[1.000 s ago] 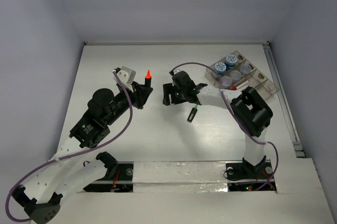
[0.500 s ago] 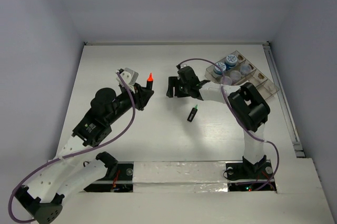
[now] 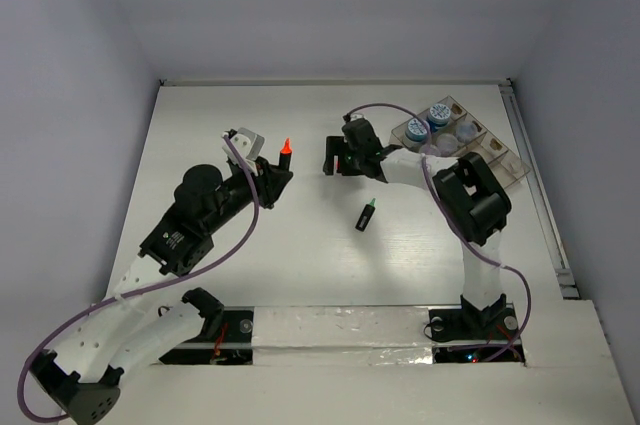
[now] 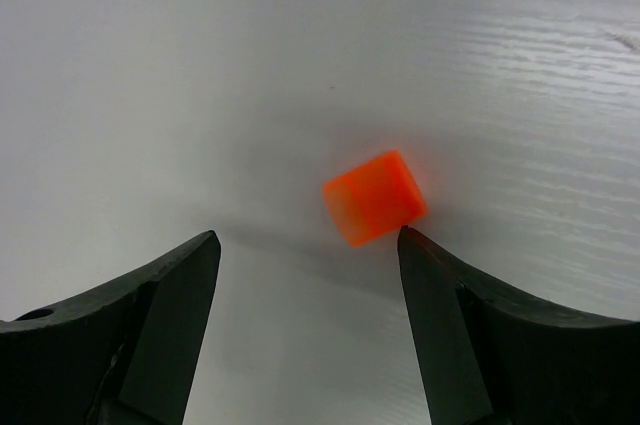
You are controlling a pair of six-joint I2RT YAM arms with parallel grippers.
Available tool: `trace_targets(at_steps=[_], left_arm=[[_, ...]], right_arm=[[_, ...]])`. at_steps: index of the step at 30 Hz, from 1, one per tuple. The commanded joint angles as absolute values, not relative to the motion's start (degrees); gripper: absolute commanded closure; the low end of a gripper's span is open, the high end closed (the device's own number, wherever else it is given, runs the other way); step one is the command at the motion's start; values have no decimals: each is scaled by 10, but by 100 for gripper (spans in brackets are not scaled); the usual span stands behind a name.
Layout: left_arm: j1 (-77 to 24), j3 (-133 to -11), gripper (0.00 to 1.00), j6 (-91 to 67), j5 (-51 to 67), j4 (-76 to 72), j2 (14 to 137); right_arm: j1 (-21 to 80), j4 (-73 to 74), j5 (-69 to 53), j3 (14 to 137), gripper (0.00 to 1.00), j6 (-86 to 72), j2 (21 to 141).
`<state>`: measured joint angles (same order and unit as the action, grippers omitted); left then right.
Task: Sort the stationery into containers
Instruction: Pick up the pen cap from the center of the board.
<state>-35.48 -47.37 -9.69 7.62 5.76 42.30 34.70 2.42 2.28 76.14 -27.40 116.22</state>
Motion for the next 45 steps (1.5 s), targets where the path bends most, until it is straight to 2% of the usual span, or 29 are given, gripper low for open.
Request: trace_targets(at_steps=[1,8,11,13,18,29,32,34,45], left_arm=[[-349,-474,100,-95,89,24,420],[-344,-472,100,-97,91,23,422],[-344,-473,100,-97,91,23,421],[-344,-473,100,-98,94,23,421],[-344,-473,100,-98,100,21,417],[-344,-473,100,-100,102,21,411],[-344,-472,100,-100,100,21,410],[-344,-472,100,-99,100,20,410],[-344,-473,100,-99,100,21,412]], right_arm=[[343,40,56,797,22,-260,1179],[343,86,70,855,26,-257,1222],[343,110,71,877,32,-253,1238],[343,115,73,880,41,-251,1240],[343,141,88,893,39,-235,1244],[377,295,167,1004,41,-143,1309],[382,315,182,1020,44,-131,1322],[382,333,193,1028,50,-121,1329],[382,356,199,1056,58,-102,1360]])
